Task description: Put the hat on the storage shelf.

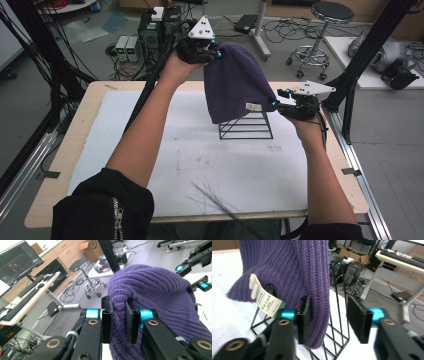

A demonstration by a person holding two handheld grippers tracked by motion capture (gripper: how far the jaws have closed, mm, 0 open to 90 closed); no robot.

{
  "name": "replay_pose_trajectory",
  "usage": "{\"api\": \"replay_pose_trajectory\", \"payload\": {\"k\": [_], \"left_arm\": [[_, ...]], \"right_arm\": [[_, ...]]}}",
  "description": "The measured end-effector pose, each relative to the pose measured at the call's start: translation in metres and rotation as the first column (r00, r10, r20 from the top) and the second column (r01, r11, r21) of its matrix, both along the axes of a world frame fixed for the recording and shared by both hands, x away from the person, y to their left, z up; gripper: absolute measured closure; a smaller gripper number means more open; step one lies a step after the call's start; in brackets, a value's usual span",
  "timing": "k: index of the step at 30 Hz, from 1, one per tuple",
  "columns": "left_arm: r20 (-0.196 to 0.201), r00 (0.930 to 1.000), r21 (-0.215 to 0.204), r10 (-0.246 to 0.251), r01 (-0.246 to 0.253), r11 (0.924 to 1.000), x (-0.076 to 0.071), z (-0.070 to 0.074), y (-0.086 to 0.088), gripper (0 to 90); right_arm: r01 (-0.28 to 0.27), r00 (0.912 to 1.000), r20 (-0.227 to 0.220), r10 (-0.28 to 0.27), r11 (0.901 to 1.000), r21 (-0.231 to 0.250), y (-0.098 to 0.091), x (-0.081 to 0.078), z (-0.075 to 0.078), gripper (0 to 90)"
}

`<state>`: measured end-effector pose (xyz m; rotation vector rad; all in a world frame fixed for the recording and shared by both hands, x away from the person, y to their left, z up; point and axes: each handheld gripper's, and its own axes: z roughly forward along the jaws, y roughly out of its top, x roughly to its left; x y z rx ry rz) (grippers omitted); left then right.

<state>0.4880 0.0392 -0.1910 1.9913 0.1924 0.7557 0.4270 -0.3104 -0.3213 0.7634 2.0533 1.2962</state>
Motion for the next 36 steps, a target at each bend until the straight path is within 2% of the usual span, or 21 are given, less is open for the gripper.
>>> {"api": "replay_pose_trajectory", "payload": {"k": [1, 4, 5, 7, 8, 9, 10, 11, 12, 13, 15, 18, 19, 20, 23, 24, 25, 28, 30, 36], "left_arm": [[0.004, 1.0000, -0.002, 0.001, -0.001, 1.0000, 0.000, 0.000, 0.000, 79.2], [0.012, 0.9999, 0.004, 0.004, -0.004, 1.0000, 0.000, 0.001, 0.000, 79.2], [0.012, 0.9999, 0.004, 0.005, -0.005, 1.0000, 0.000, 0.002, 0.000, 79.3], [0.014, 0.9999, 0.001, 0.007, -0.007, 1.0000, 0.000, 0.003, 0.001, 79.3], [0.014, 0.9999, 0.000, 0.008, -0.008, 1.0000, 0.000, 0.003, 0.001, 79.2], [0.017, 0.9998, -0.002, 0.008, -0.008, 1.0000, 0.000, 0.003, 0.001, 79.2], [0.014, 0.9999, -0.003, 0.005, -0.005, 1.0000, 0.000, 0.003, 0.001, 79.2], [0.017, 0.9998, 0.001, 0.006, -0.006, 1.0000, -0.001, 0.003, 0.000, 79.3], [0.016, 0.9998, 0.003, 0.006, -0.006, 1.0000, -0.001, 0.003, 0.000, 79.2], [0.014, 0.9999, 0.004, 0.007, -0.007, 1.0000, -0.002, 0.003, 0.000, 79.3], [0.016, 0.9999, 0.003, 0.006, -0.006, 1.0000, -0.002, 0.001, -0.001, 79.2], [0.010, 0.9999, 0.003, -0.003, 0.003, 1.0000, -0.003, 0.000, -0.001, 79.2], [0.005, 1.0000, -0.005, -0.006, 0.006, 1.0000, -0.004, 0.000, -0.002, 79.2], [0.008, 0.9999, -0.005, -0.009, 0.009, 0.9999, -0.004, 0.000, -0.003, 79.2], [-0.005, 0.9996, -0.012, -0.027, 0.027, 0.9996, -0.006, -0.001, -0.006, 79.2], [-0.012, 0.9993, -0.018, -0.035, 0.035, 0.9992, -0.007, -0.001, -0.008, 79.2], [-0.013, 0.9987, -0.008, -0.048, 0.048, 0.9988, -0.008, -0.002, -0.011, 79.1], [-0.011, 0.9971, 0.021, -0.076, 0.076, 0.9969, -0.012, -0.006, -0.023, 79.1], [-0.021, 0.9961, 0.040, -0.086, 0.087, 0.9954, -0.012, -0.013, -0.032, 78.9], [-0.044, 0.9934, 0.065, -0.106, 0.109, 0.9919, -0.010, -0.027, -0.052, 78.8]], "right_arm": [[0.001, 0.9999, -0.015, -0.001, 1.0000, 0.010, -0.001, 0.000, 0.000, 44.9], [-0.005, 0.9997, -0.022, 0.005, 0.9998, 0.017, -0.004, -0.002, 0.000, 42.6], [-0.024, 0.9984, -0.050, 0.026, 0.9989, 0.040, -0.008, -0.001, -0.002, 40.3], [-0.029, 0.9976, -0.062, 0.032, 0.9982, 0.052, -0.009, -0.001, -0.005, 40.3], [-0.038, 0.9954, -0.086, 0.042, 0.9982, 0.047, -0.008, 0.001, -0.009, 40.9], [-0.068, 0.9901, -0.120, 0.072, 0.9971, 0.035, -0.005, 0.005, -0.014, 46.1], [-0.068, 0.9901, -0.120, 0.072, 0.9971, 0.035, -0.005, 0.005, -0.014, 46.1], [-0.088, 0.9878, -0.126, 0.091, 0.9957, 0.028, -0.001, 0.008, -0.017, 50.8], [-0.123, 0.9819, -0.146, 0.122, 0.9925, 0.002, 0.006, 0.009, -0.019, 71.0], [-0.163, 0.9798, -0.131, 0.151, 0.9826, -0.088, 0.018, 0.008, -0.020, 84.5], [-0.176, 0.9784, -0.128, 0.163, 0.9789, -0.104, 0.021, 0.007, -0.020, 85.6], [-0.154, 0.9834, -0.114, 0.141, 0.9816, -0.112, 0.015, 0.006, -0.018, 86.1], [-0.116, 0.9896, -0.096, 0.107, 0.9891, -0.091, 0.005, 0.003, -0.015, 86.0], [-0.116, 0.9896, -0.096, 0.107, 0.9891, -0.091, 0.005, 0.003, -0.015, 86.0], [-0.074, 0.9932, -0.095, 0.067, 0.9948, -0.070, -0.016, -0.003, -0.011, 86.0], [-0.074, 0.9932, -0.095, 0.067, 0.9948, -0.070, -0.016, -0.003, -0.011, 86.0], [-0.055, 0.9937, -0.102, 0.048, 0.9959, -0.071, -0.025, -0.005, -0.016, 86.0], [-0.031, 0.9933, -0.114, 0.022, 0.9968, -0.074, -0.033, -0.007, -0.023, 86.0], [0.008, 0.9894, -0.144, -0.018, 0.9977, -0.067, -0.043, -0.007, -0.038, 86.0], [0.055, 0.9799, -0.188, -0.069, 0.9954, -0.079, -0.056, -0.010, -0.056, 86.0]]}}
